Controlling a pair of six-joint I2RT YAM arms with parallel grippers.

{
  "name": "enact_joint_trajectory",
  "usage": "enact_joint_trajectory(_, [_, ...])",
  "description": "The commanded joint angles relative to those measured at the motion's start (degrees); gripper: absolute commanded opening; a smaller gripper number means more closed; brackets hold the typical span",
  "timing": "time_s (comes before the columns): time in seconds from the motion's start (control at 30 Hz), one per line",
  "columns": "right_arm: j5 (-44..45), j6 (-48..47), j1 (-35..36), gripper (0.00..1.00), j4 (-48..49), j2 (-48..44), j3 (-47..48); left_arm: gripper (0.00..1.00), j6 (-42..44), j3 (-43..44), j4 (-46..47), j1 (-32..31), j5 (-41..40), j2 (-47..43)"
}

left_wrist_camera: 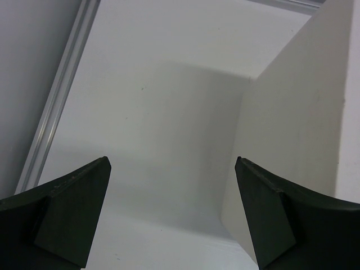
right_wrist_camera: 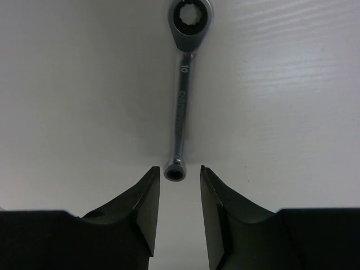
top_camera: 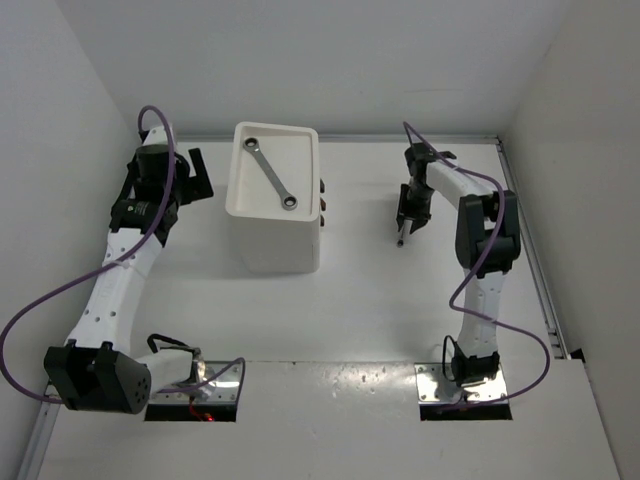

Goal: Sort the tools into containers

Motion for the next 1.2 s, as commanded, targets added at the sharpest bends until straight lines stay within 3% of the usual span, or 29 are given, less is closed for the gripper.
enact_joint_trajectory(0.0, [-3.2, 1.3, -0.6, 0.35, 0.4, 0.0, 3.1, 0.99, -1.0, -0.3, 2.4, 1.1, -0.7, -0.3])
enact_joint_trajectory(1.07, [-3.0, 1.8, -2.8, 0.35, -1.9, 10.0, 10.8, 0.99, -1.0, -1.3, 3.5, 1.1, -0.2, 2.4])
enact_joint_trajectory(1.17, [-2.4, 1.9, -2.8, 0.29, -1.9, 11.1, 10.8, 0.99, -1.0, -1.3, 3.5, 1.1, -0.2, 2.4])
